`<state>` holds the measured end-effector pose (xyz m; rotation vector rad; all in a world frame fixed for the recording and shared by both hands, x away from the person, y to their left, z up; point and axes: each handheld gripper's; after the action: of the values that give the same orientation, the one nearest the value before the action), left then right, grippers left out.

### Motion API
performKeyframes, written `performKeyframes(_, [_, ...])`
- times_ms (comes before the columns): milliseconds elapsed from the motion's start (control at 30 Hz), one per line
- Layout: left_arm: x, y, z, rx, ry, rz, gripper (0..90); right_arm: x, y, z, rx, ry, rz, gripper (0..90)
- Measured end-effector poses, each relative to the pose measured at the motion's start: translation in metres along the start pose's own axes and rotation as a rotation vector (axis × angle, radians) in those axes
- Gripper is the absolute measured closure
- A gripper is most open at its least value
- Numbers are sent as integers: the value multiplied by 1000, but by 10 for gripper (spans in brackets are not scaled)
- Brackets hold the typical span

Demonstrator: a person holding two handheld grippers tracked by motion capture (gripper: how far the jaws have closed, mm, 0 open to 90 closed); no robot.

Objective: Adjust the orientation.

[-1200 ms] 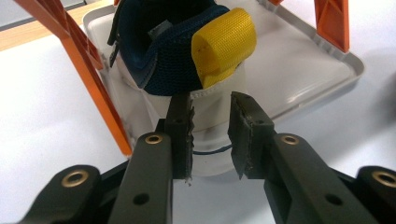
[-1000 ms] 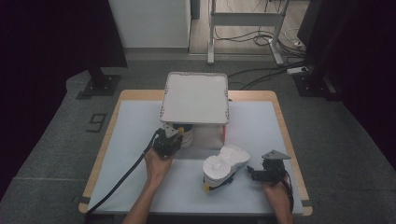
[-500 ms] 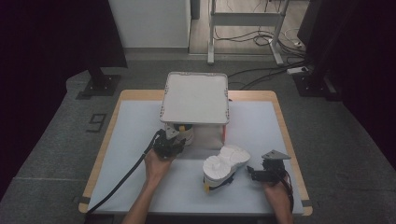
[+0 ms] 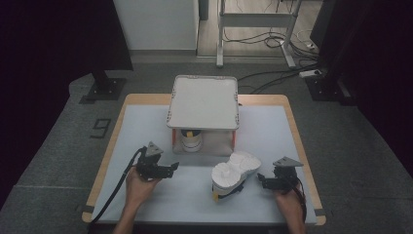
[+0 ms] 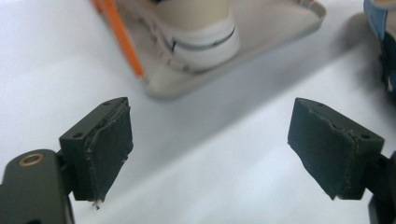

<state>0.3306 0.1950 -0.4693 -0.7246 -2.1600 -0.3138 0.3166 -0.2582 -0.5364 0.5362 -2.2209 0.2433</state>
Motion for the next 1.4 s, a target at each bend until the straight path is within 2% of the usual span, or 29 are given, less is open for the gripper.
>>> performKeyframes(33, [4,6,11,10,-1,8,131,0,0,0,0,0,0,114])
performKeyframes(100, [7,12,23,19,2,-6,109,0,0,0,-1,1,-1,113])
performKeyframes(233, [2,26,46,59,33,-16,65,0,0,0,-2,2,-3,113])
performKeyframes(267, [2,26,46,59,33,-16,53,0,0,0,-2,2,-3,113])
performKeyframes(300, [-1,29,51,62,51,-22,53,0,0,0,-3,2,-3,113])
performKeyframes(333, [-6,31,58,58,81,-34,8,0,0,0,-2,2,-4,115])
performKeyframes(400, [-13,31,64,46,106,-61,0,0,0,0,1,0,-5,119])
performKeyframes(433, [-13,31,64,46,106,-61,0,0,0,0,1,0,-5,119])
performKeyframes(467, [-17,31,67,35,120,-82,0,1,0,0,2,0,-6,123])
performKeyframes(500, [-18,33,69,52,114,-62,0,1,0,0,8,-2,-12,129])
performKeyframes(533, [-18,33,69,60,110,-67,0,1,0,0,15,-6,-16,129])
performKeyframes(700, [-18,32,70,63,107,-72,0,3,3,1,42,-19,-16,123])
performKeyframes(767, [-18,31,70,61,107,-73,0,5,3,2,52,-41,-26,118])
performKeyframes(867, [-18,31,70,62,106,-73,0,7,4,3,42,-41,-49,116])
performKeyframes(900, [-18,31,70,61,106,-74,0,11,6,6,35,-46,-82,117])
performKeyframes(1000, [-18,31,70,61,105,-75,0,17,10,9,38,-39,-104,117])
performKeyframes(1033, [-18,31,70,61,105,-75,0,24,15,11,29,-50,-133,117])
performKeyframes(1067, [-18,31,70,60,105,-76,0,24,15,11,29,-50,-133,117])
performKeyframes(1100, [-18,31,70,60,104,-76,0,34,22,11,23,-80,-172,128])
performKeyframes(1200, [-18,31,70,59,103,-75,0,43,28,10,34,-97,-194,135])
performKeyframes(1233, [-18,31,70,58,102,-75,1,52,37,7,49,-116,-218,164])
performKeyframes(1300, [-18,31,71,57,100,-74,5,59,45,4,67,-127,-250,198])
performKeyframes(1333, [-18,30,71,54,98,-73,5,59,45,4,67,-127,-250,198])
performKeyframes(1400, [-18,30,71,53,96,-73,14,68,56,0,90,-146,-284,236])
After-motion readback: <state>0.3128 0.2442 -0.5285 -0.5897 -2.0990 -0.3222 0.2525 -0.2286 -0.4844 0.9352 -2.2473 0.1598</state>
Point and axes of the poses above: each handheld gripper's, and its own axes: x roughly backward along the jaws, z roughly out of its underside, y roughly to its left, and after that the axes turned 8 degrees about y, right-handed
